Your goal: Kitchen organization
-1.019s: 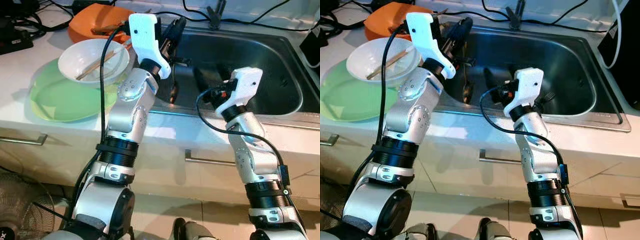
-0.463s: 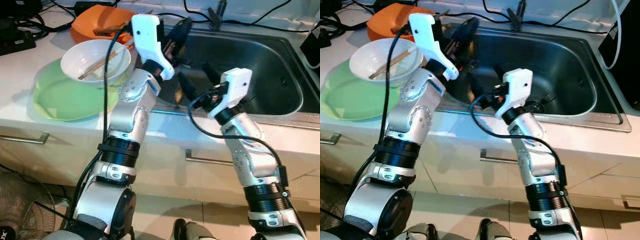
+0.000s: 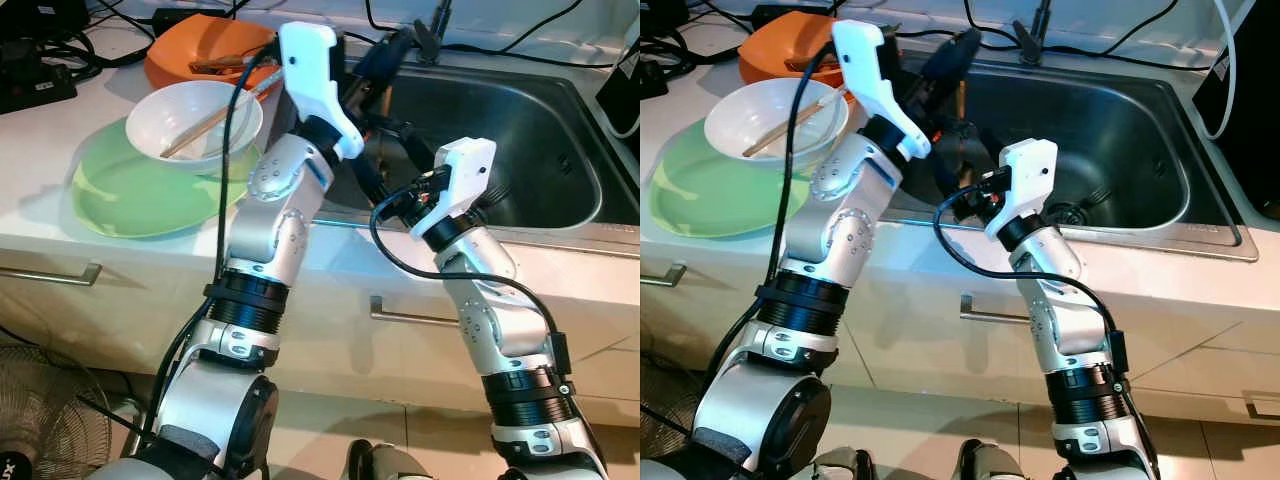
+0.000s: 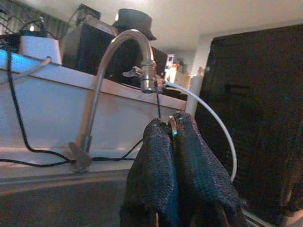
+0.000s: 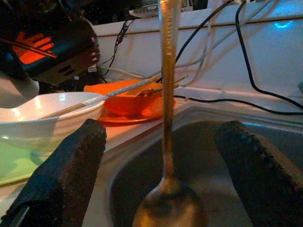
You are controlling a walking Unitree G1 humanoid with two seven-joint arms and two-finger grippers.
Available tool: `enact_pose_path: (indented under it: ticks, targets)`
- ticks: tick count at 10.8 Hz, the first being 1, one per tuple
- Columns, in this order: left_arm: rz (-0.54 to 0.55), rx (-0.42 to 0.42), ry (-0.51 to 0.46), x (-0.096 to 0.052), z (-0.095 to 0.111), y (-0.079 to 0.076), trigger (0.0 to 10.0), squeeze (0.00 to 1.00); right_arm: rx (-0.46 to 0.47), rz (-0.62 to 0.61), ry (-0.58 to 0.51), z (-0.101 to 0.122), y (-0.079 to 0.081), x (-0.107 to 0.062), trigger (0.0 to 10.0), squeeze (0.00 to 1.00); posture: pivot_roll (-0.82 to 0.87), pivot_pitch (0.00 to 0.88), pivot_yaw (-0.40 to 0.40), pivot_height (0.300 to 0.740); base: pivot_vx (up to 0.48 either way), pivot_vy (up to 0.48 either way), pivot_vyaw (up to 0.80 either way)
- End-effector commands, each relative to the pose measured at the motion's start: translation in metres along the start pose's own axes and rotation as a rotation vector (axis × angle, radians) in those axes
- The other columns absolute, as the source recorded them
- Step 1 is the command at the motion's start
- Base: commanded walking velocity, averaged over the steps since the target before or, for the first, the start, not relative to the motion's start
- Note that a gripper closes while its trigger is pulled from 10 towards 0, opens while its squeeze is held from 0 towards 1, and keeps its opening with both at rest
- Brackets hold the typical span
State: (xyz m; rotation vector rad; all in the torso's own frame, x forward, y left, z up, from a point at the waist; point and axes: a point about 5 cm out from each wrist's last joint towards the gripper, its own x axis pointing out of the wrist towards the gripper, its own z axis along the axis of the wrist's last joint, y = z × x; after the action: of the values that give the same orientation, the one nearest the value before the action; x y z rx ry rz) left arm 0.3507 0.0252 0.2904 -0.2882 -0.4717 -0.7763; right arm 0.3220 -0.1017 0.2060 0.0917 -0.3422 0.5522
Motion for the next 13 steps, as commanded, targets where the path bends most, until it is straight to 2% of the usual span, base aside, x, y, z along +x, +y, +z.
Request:
enact_pose_path:
  ticks: [1,2,13]
  targets:
    - [-0.058,-0.004,-0.005,0.006,0.002,-0.011,10.0,0.0,-0.002,-0.011,0.006,-0.001,0.0,-0.002,10.0,0.0,0.05,0.104,-0.015,0.74,0.0,0.0,0.0]
    - [-0.067,-0.005,-0.003,0.006,0.002,-0.013,10.0,0.0,-0.003,-0.032,0.007,-0.001,-0.002,-0.001,0.1,0.0,0.05,0.104,-0.018,0.74,0.0,0.0,0.0]
    - [-0.128,-0.008,-0.014,0.007,0.01,-0.026,10.0,0.0,-0.014,-0.053,0.005,-0.003,0.0,0.002,0.0,0.0,0.06,0.122,-0.024,0.74,0.0,0.0,0.0]
